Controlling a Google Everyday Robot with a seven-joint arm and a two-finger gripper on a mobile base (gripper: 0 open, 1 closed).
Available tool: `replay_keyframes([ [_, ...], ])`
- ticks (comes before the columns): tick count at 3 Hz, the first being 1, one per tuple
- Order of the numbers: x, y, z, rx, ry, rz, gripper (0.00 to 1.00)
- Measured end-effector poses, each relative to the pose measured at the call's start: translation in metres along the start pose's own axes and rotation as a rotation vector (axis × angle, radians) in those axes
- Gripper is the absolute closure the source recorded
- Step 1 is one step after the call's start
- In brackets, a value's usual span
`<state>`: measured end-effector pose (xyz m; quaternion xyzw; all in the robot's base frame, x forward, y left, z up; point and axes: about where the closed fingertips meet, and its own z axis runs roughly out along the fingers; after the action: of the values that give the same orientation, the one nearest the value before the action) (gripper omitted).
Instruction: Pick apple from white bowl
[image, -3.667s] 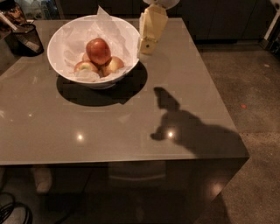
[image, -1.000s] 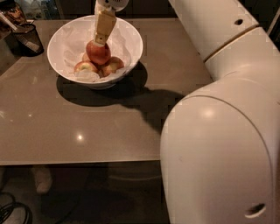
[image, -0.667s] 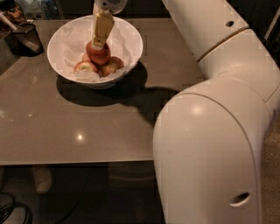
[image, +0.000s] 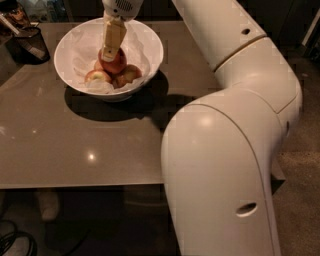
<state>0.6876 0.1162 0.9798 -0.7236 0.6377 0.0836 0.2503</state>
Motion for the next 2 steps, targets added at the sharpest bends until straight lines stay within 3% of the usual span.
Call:
replay_keyframes([
  [2,0.0003,-0.0036,0.0201,-0.037,-0.018,0.003,0.23],
])
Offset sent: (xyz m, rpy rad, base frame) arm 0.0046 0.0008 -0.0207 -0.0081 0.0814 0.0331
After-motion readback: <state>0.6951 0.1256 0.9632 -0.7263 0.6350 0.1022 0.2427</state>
